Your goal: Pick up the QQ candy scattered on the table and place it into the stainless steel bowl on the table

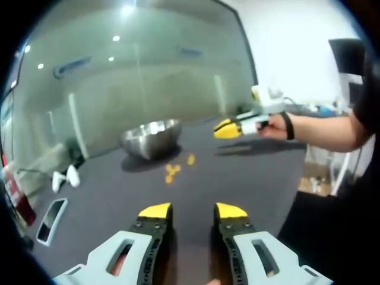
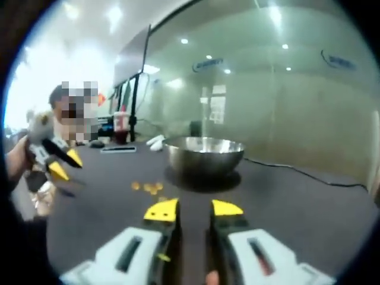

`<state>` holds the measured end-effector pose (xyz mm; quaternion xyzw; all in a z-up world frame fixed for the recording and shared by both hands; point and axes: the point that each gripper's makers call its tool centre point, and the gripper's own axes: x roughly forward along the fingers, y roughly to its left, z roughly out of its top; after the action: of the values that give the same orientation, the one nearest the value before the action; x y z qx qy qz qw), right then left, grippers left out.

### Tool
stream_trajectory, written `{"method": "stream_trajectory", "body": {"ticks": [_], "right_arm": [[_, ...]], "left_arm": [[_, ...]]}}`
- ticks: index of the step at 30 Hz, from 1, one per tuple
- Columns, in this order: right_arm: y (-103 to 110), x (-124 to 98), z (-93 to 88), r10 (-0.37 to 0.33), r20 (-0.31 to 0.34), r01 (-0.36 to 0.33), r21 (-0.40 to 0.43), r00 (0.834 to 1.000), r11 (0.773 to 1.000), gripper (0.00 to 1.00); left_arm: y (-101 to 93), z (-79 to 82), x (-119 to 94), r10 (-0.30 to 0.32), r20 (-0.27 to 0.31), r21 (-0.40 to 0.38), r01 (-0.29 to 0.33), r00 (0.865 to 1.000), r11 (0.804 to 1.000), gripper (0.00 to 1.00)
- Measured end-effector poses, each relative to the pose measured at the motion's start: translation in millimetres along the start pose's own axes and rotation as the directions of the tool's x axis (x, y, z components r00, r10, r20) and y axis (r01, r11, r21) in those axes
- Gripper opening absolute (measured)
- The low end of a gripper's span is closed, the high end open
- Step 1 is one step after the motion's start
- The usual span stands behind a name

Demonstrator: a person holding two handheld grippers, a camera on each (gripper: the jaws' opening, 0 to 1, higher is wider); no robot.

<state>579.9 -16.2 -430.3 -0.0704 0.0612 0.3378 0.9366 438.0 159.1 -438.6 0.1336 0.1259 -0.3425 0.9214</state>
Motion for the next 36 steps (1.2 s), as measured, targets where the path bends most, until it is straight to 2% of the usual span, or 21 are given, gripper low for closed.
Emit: {"method": "stream_trajectory", "body": {"ticks": [6, 11, 15, 18, 25, 27, 28, 36], "right_arm": [[11, 24, -8.1, 0.066, -0.047, -0.066, 0.014, 0.997, 0.998, 0.21], [21, 42, -17.7, 0.094, -0.093, -0.094, 0.003, 0.991, 0.996, 0.20], [26, 54, -15.0, 0.116, -0.074, -0.115, 0.016, 0.991, 0.993, 0.17], [32, 62, -20.4, 0.135, -0.099, -0.133, 0.027, 0.986, 0.991, 0.17], [42, 74, -27.2, 0.157, -0.145, -0.161, -0.011, 0.977, 0.987, 0.15], [44, 75, -29.0, 0.164, -0.160, -0.169, -0.015, 0.973, 0.986, 0.10], [44, 76, -29.9, 0.165, -0.165, -0.170, -0.012, 0.972, 0.985, 0.10], [47, 72, -29.8, 0.165, -0.167, -0.168, -0.005, 0.972, 0.986, 0.09]], "left_arm": [[2.2, -1.2, -2, 0.015, 0.001, -0.014, -0.015, 1.000, 1.000, 0.29], [2.1, -2.1, -4, 0.021, 0.004, -0.024, -0.021, 1.000, 0.999, 0.29], [1.9, -2.0, -5, 0.028, 0.004, -0.026, -0.028, 1.000, 0.999, 0.29], [1.3, -2.5, -6, 0.033, 0.002, -0.030, -0.033, 0.999, 0.999, 0.29], [3.7, -6.7, -10, 0.043, -0.003, -0.040, -0.043, 0.999, 0.998, 0.29], [4.1, -7.4, -12, 0.046, -0.004, -0.044, -0.047, 0.999, 0.998, 0.29], [3.9, -7.5, -12, 0.047, -0.003, -0.044, -0.047, 0.999, 0.998, 0.29], [8.6, -7.2, -16, 0.059, -0.003, -0.047, -0.059, 0.998, 0.997, 0.29]]}}
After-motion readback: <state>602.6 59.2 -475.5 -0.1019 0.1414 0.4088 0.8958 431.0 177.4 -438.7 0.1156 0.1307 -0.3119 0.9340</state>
